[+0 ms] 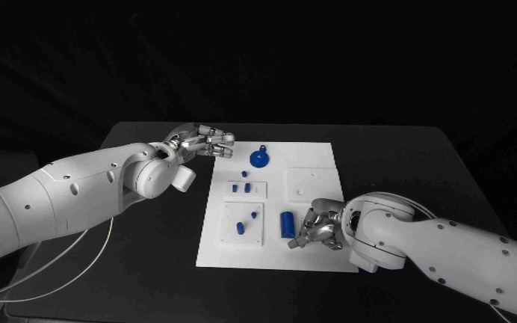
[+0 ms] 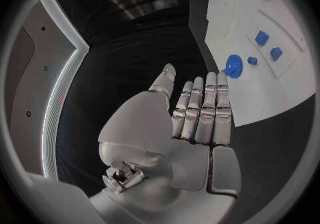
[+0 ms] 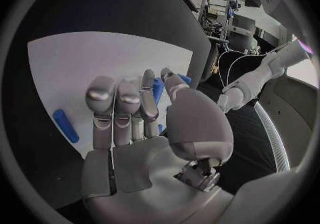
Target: Assemble the parts on the task board
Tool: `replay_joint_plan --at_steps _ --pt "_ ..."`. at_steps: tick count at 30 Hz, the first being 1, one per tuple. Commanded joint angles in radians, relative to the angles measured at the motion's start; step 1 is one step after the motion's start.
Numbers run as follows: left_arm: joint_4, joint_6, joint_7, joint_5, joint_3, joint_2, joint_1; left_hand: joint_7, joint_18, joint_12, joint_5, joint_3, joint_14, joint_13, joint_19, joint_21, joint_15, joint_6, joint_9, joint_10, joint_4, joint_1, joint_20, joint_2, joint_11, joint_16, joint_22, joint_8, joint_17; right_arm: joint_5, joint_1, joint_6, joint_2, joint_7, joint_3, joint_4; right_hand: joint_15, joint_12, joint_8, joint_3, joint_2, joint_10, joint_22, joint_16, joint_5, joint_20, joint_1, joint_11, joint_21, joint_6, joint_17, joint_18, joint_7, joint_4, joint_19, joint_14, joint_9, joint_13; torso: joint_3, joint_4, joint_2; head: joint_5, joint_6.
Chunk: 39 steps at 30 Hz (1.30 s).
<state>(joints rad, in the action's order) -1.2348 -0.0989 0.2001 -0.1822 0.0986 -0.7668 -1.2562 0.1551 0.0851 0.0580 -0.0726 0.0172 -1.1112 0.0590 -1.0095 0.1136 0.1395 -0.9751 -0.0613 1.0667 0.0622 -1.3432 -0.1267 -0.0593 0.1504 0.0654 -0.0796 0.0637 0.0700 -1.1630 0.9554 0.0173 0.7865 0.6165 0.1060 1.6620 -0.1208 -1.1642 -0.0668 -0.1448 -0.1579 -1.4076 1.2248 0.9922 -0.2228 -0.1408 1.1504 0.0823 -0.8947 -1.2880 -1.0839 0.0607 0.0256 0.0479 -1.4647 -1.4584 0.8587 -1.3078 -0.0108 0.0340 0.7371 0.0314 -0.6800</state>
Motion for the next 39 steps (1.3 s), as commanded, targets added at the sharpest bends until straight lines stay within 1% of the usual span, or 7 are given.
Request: replay_joint_plan --at_steps 1,9,16,22,28,32,39 --pt "-0.002 0.018 -0.001 0.006 -0.001 0.000 0.000 0.001 -0.015 0.001 -0.003 -0.002 0.005 0.002 -0.003 -0.001 0.001 0.003 0.000 -0.007 -0.006 0.001 0.000 0.000 0.000 -0.003 0.000 -0.003 0.002 0.000 -0.004 0.032 -0.001 -0.018 0.000 0.000 -0.003 0.005 0.002 0.024 -0.009 0.008 0.001 -0.004 0.009 -0.006 0.039 0.001 0.005 -0.005 -0.005 -0.017 0.001 0.048 -0.059 0.000 0.001 -0.006 -0.0005 0.0005 0.000 0.002 0.000" --pt "-0.002 0.016 0.000 0.005 0.000 0.000 0.000 0.001 -0.015 0.001 -0.003 -0.002 0.005 0.002 -0.003 -0.001 0.001 0.003 0.000 -0.007 -0.006 0.001 0.000 0.000 0.000 -0.003 0.000 -0.003 0.002 0.000 -0.007 0.002 0.000 -0.014 0.000 0.000 -0.004 0.000 0.002 0.014 0.022 0.005 0.003 -0.004 0.002 -0.007 0.024 0.003 0.002 -0.004 -0.007 -0.017 0.004 0.049 -0.060 -0.001 0.006 -0.007 -0.0004 -0.0011 0.000 0.002 0.000" --pt "-0.002 0.017 -0.001 0.005 0.000 0.001 0.000 0.001 -0.015 0.001 -0.003 -0.002 0.005 0.002 -0.003 -0.001 0.001 0.003 0.000 -0.007 -0.006 0.001 0.000 0.000 0.000 -0.003 0.000 -0.003 0.002 -0.001 -0.008 -0.031 -0.002 -0.005 0.000 -0.004 -0.004 -0.003 0.002 0.038 0.142 0.003 0.003 -0.005 0.008 -0.007 -0.067 0.003 -0.001 0.007 -0.007 -0.016 0.004 0.001 -0.061 -0.002 0.027 -0.007 -0.0004 0.0005 0.001 0.001 -0.001" --pt "-0.001 0.017 -0.001 0.005 0.000 0.001 0.000 0.001 -0.015 0.001 -0.003 -0.002 0.005 0.002 -0.003 -0.001 0.001 0.003 0.000 -0.007 -0.006 0.001 0.000 0.000 0.000 -0.003 0.000 -0.003 0.002 -0.001 -0.008 -0.046 -0.005 -0.003 0.000 -0.007 -0.005 -0.003 0.001 0.008 0.185 0.002 0.000 -0.005 0.055 -0.007 -0.117 0.003 -0.002 0.010 -0.006 -0.016 0.003 -0.002 -0.061 -0.002 0.036 -0.007 0.0003 0.0012 0.000 0.001 -0.002" --pt "-0.001 0.018 -0.002 0.005 0.000 0.001 0.000 0.001 -0.015 0.001 -0.002 -0.003 0.005 0.001 -0.001 -0.001 0.001 0.001 0.000 -0.007 -0.007 0.003 0.000 0.000 0.000 -0.003 0.000 -0.002 0.002 -0.001 -0.008 -0.046 -0.010 0.000 0.000 -0.012 -0.005 -0.005 0.002 -0.146 0.170 0.000 -0.002 -0.005 0.103 -0.007 -0.157 0.004 -0.004 0.012 -0.003 -0.016 0.003 -0.020 -0.061 -0.002 0.040 -0.009 0.0007 -0.0004 0.000 0.004 -0.003" --pt "-0.001 0.019 -0.003 0.005 0.000 0.001 0.000 0.001 -0.015 0.001 -0.002 -0.003 0.005 0.001 -0.001 -0.001 0.001 0.001 0.000 -0.007 -0.007 0.003 0.000 0.000 0.000 -0.003 0.000 -0.002 0.002 -0.001 -0.008 -0.039 -0.012 0.000 0.000 -0.013 -0.005 -0.004 0.001 -0.233 0.139 0.001 -0.003 -0.004 0.043 -0.008 -0.174 0.004 -0.004 0.014 -0.003 -0.017 0.004 -0.063 -0.060 -0.002 0.042 -0.008 0.0003 -0.0002 0.000 0.004 -0.003" --pt "0.000 0.021 -0.005 0.004 0.000 0.001 0.000 0.001 -0.015 0.001 -0.002 -0.003 0.005 0.001 -0.001 -0.001 0.001 0.001 0.000 -0.007 -0.007 0.003 0.000 0.000 0.000 -0.003 0.000 -0.002 0.002 -0.001 -0.009 -0.026 -0.011 -0.014 0.000 -0.010 -0.004 0.002 0.002 -0.103 0.126 0.005 -0.008 -0.010 -0.010 -0.007 -0.132 0.003 0.005 0.014 0.002 -0.016 0.005 -0.119 -0.060 0.000 0.036 -0.006 -0.0005 -0.0004 0.000 0.003 -0.003"
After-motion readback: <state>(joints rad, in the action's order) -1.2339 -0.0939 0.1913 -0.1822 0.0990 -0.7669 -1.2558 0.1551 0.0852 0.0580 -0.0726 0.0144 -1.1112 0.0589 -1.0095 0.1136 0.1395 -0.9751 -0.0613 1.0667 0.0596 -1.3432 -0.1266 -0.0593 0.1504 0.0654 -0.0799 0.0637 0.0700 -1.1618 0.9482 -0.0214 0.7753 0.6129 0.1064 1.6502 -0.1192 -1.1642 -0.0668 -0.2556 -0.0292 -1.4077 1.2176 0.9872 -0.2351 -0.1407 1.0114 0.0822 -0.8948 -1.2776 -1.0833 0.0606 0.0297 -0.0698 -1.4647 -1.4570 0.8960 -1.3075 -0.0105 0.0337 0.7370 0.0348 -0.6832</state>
